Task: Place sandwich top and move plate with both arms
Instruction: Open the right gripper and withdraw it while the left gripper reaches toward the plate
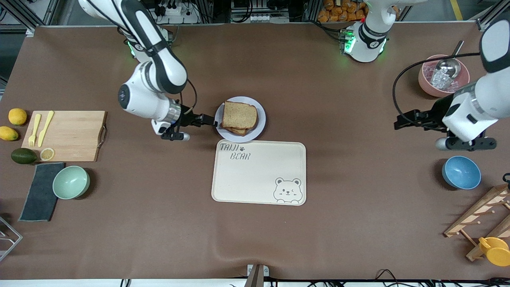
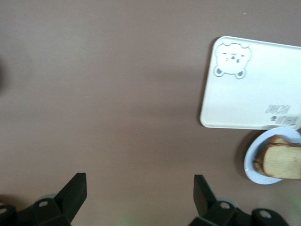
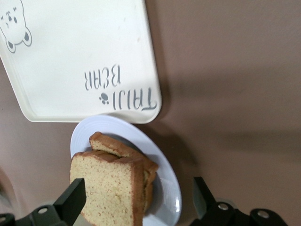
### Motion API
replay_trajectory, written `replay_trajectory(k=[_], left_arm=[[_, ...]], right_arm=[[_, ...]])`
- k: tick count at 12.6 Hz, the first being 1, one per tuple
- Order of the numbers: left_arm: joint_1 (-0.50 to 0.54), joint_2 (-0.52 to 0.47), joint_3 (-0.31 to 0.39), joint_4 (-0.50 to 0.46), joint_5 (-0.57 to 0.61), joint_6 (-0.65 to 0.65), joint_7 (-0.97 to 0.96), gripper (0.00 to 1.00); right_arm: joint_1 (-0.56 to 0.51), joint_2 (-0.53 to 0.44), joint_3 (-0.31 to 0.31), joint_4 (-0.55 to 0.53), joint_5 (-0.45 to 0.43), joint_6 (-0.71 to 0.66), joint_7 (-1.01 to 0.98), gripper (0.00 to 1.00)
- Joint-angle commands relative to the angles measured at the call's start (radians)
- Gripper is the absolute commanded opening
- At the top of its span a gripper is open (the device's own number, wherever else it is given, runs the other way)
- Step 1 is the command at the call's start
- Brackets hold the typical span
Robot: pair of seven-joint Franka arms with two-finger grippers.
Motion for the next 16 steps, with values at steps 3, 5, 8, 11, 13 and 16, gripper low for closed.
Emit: replay_trajectory(k=[3,5,8,11,13,16], left_arm=[[0.001,-0.016,-0.017,-0.168,-0.223,0.076,0.107,1.00],[0.007,-0.016,-0.037,-0.250,-0.281,0.097,0.216,1.00],[0.002,-0.030,-0.039,-0.431,-0.463,0.215,0.344,1.00],[-0.036,-0.016,-0.110,-0.575,-0.628,0.399,0.365,1.00],[-0.041,0.011,-0.219,-0.681,-0.804,0.562,0.417,1.00],[-0.060,0.079,-0.344,-0.778,-1.168,0.767,0.641,1.00]], right_arm=[[-0.063,-0.005,-0.172,0.155,-0.232,-0.309,0.010,1.00],[-0.145,-0.007,-0.172,0.182,-0.266,-0.386,0.000,1.00],[-0.242,-0.007,-0.173,0.190,-0.287,-0.404,-0.123,1.00],[-0.350,-0.007,-0.173,0.269,-0.416,-0.511,-0.192,1.00],[-0.399,-0.004,-0.173,0.355,-0.516,-0.602,-0.195,1.00],[-0.443,-0.004,-0.173,0.452,-0.640,-0.673,-0.226,1.00]])
